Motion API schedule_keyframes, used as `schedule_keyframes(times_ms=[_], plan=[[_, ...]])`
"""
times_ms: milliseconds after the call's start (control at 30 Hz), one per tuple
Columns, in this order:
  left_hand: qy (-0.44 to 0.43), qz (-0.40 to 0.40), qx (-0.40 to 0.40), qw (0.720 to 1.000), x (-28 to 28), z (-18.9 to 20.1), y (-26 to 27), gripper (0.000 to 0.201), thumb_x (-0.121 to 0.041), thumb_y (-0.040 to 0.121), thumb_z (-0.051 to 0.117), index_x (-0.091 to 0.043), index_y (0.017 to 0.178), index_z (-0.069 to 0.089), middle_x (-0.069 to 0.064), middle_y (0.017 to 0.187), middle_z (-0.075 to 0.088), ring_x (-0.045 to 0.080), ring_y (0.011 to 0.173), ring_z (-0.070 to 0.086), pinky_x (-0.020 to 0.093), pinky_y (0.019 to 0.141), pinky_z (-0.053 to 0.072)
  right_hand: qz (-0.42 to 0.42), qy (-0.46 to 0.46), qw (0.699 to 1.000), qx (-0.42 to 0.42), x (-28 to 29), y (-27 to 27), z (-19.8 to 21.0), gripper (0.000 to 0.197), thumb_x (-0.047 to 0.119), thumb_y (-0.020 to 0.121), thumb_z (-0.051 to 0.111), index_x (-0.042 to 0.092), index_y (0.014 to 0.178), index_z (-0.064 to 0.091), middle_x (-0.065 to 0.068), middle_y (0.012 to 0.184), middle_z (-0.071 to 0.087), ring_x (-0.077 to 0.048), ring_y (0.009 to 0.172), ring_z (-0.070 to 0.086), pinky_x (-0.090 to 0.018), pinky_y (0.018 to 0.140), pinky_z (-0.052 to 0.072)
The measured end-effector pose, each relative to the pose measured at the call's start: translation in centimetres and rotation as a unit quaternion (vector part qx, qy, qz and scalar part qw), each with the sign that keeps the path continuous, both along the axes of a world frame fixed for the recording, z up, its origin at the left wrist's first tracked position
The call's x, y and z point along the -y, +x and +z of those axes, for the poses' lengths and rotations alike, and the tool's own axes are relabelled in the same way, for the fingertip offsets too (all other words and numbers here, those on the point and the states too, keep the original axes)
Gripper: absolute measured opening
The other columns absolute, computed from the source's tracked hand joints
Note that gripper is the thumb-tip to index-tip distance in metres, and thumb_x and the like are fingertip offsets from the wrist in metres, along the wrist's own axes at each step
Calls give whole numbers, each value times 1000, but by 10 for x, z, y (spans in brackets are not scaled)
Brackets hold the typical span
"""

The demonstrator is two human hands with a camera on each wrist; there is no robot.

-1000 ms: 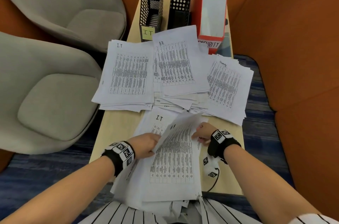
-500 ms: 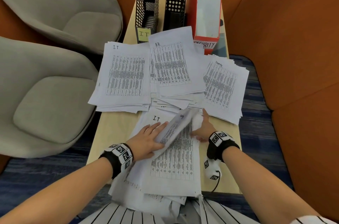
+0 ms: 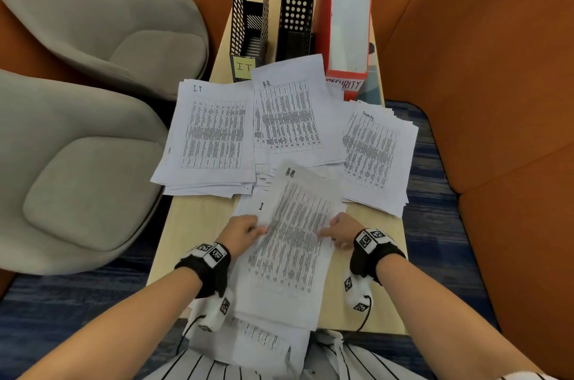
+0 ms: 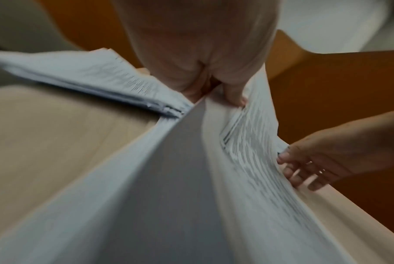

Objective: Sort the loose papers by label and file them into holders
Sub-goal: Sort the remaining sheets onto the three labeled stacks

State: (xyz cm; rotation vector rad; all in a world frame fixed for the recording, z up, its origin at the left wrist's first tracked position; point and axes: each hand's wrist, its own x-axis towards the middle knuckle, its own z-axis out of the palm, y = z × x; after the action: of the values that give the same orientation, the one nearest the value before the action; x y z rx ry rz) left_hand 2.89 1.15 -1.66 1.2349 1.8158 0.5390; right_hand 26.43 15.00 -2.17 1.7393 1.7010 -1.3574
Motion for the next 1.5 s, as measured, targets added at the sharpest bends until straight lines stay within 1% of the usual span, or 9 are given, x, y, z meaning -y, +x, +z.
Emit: schedule_keyframes(times_ms=[133, 333, 467, 633, 833, 967, 1233, 1367, 1500], plan=[[104, 56, 5, 993, -10, 22, -9, 26, -20, 90, 61, 4, 82, 66, 11, 79, 62, 23, 72, 56, 33, 70, 47, -72, 9, 993, -97, 4, 1, 3, 30, 36, 79, 76, 19, 85, 51, -3, 76, 60, -18, 67, 59, -26, 55, 46], [158, 208, 55, 964, -36, 47, -28, 14, -21, 93, 58, -10, 87, 64, -4, 76, 54, 9, 71, 48, 25, 71, 35, -22, -172, 974, -145, 16, -7, 19, 21, 30, 93, 61, 21, 112, 61, -5, 117, 69, -21, 94, 69, -31, 75, 54], [109, 218, -29, 969, -43, 40, -52, 27, -8, 95, 48, -4, 121, 57, 12, 123, 53, 24, 117, 49, 25, 98, 32, -34, 57, 994, -83, -11, -22, 15, 27, 28, 101, 40, 10, 115, 56, -19, 128, 58, -33, 106, 61, -38, 85, 52], [148, 327, -51, 932, -36, 46, -86, 51, 14, 81, 32, -7, 120, 57, 15, 127, 52, 27, 120, 48, 25, 104, 32, -52, 211, 975, -49, -65, -38, 32, 35, 23, 103, 32, 1, 118, 55, -24, 121, 59, -35, 96, 61, -33, 77, 53], [188, 483, 23, 855, -25, 69, -106, 40, 11, 84, 33, -15, 110, 50, -5, 93, 47, 4, 68, 45, 5, 48, 36, -254, 144, 928, -232, -108, -66, 51, 50, 29, 101, 40, 12, 147, 29, -18, 150, 36, -38, 133, 42, -43, 93, 45], [200, 500, 26, 842, -21, 70, -105, 35, 9, 85, 32, -18, 103, 46, -1, 90, 47, 3, 61, 42, 1, 40, 34, -143, 256, 941, -169, -103, -83, 74, 83, 64, 92, 39, 14, 153, 14, -10, 160, 17, -29, 146, 19, -45, 118, 17], [194, 354, 0, 915, -49, 59, -50, 35, 10, 85, 32, -15, 101, 51, 9, 82, 51, 11, 59, 43, 17, 50, 33, -72, -193, 926, -316, -46, -87, 76, 64, 53, 83, 67, 16, 133, 53, -10, 125, 65, -26, 113, 64, -43, 95, 51], [168, 323, 46, 930, -64, 46, -23, 31, 1, 92, 41, -16, 118, 41, 7, 99, 54, 11, 69, 52, 30, 71, 44, -169, 5, 950, -263, -52, -59, 52, 38, 37, 88, 67, 15, 118, 61, -4, 104, 71, -18, 92, 70, -39, 84, 57], [-92, 197, -41, 975, -50, 0, -21, 49, -23, 85, 62, -5, 126, 43, 16, 123, 55, 31, 110, 56, 38, 95, 46, -341, 173, 910, -160, -92, -1, 35, 19, 32, 94, 53, 18, 81, 54, -8, 86, 61, -24, 76, 60, -33, 71, 50]])
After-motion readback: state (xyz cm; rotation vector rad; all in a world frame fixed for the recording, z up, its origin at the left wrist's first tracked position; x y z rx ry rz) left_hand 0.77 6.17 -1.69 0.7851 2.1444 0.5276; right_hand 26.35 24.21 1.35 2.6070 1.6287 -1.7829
